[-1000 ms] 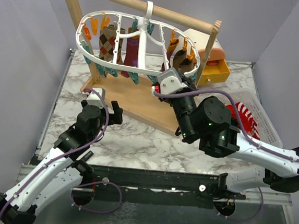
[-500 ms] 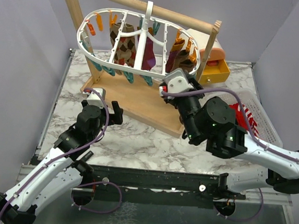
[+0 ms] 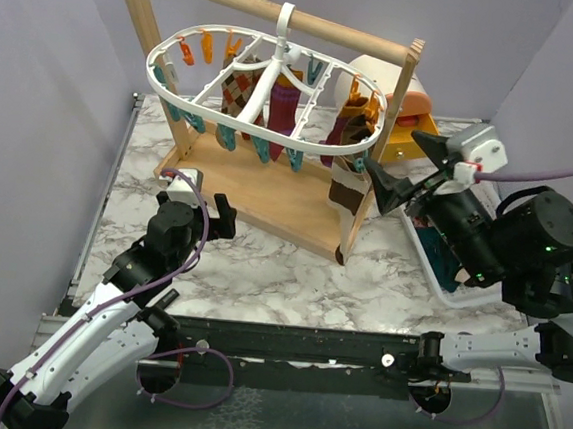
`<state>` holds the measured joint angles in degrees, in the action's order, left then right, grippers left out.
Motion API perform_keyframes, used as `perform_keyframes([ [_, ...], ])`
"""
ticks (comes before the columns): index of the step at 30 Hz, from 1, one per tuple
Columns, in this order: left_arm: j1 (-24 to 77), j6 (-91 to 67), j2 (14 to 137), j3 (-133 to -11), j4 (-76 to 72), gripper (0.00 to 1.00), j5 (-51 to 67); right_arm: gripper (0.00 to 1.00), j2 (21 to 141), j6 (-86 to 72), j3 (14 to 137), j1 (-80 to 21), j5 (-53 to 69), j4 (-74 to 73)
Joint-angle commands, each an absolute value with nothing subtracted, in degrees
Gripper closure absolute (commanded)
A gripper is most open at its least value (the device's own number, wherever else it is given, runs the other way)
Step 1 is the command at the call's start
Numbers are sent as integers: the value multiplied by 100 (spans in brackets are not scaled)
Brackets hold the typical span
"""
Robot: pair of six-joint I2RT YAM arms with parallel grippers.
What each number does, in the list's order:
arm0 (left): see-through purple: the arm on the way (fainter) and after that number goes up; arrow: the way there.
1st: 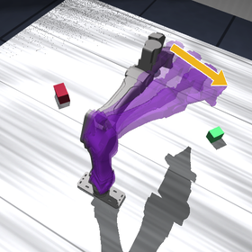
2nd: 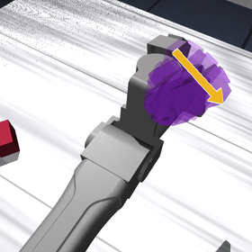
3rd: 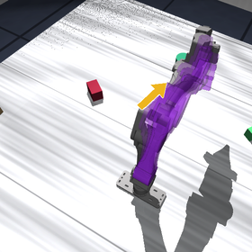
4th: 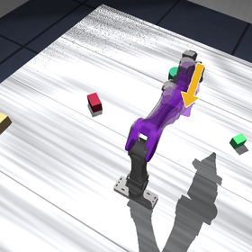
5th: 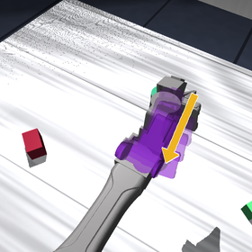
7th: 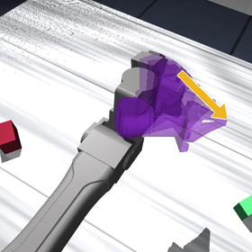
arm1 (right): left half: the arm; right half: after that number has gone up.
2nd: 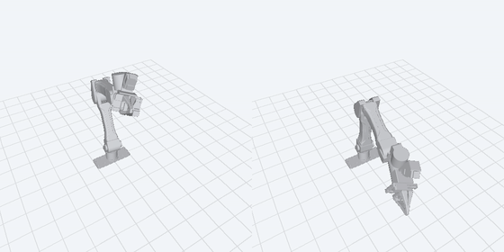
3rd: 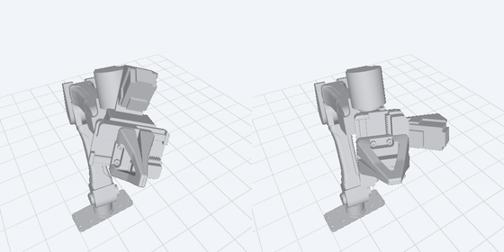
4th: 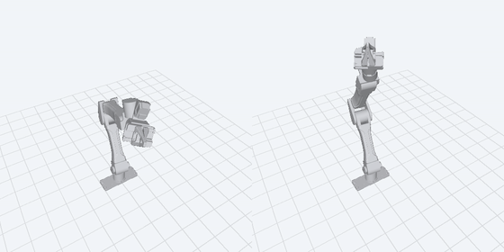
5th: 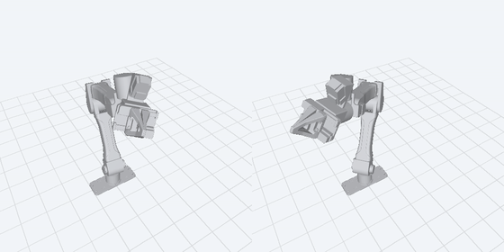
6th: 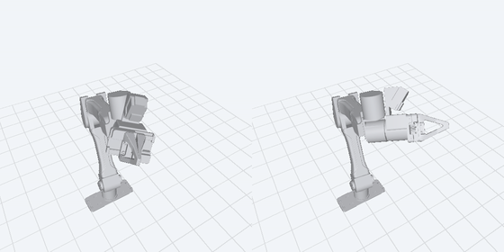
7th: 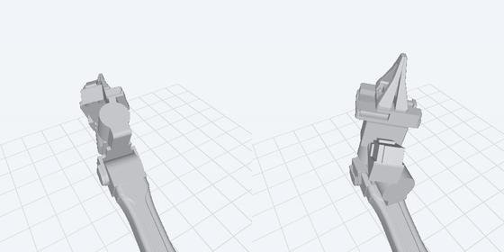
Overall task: Clip the socks to the hanger
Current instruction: Adjust the hanger on the clothesline, then adjust the sock in the bin.
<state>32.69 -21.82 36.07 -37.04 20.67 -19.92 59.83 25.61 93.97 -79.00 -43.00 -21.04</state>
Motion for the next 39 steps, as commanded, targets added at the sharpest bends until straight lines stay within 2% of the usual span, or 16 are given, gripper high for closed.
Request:
perform_keyframes([
  [1,3260,-2213,3614,-3628,1983,1,-1872,21,6273,2125,9946,-7881,-4143,-1732],
  [5,3260,-2223,3612,-3612,1986,1,-1872,21,7083,2576,10842,-7878,-4835,-1113],
  [12,3255,-2232,3604,-3609,1984,1,-1842,21,8112,2980,12536,-7692,-4995,185],
  [14,3258,-2240,3625,-3609,1971,1,-1797,21,8417,2925,13086,-7494,-5022,233],
  [17,3261,-2250,3670,-3610,1936,1,-1714,21,8954,2427,14117,-6914,-4861,-478],
  [19,3261,-2255,3682,-3604,1923,1,-1655,21,9157,2333,14385,-6641,-4801,-594],
  [25,3254,-2261,3649,-3602,1920,1,-1573,21,9027,1736,13991,-5361,-4702,-898],
  [31,3261,-2273,3579,-3612,1915,1,-1554,21,8161,-906,12112,-2452,-4125,-2100],
  [39,3259,-2283,3360,-3602,1924,1,-1507,19,6841,-1443,9370,-1719,-4755,-1037],
])
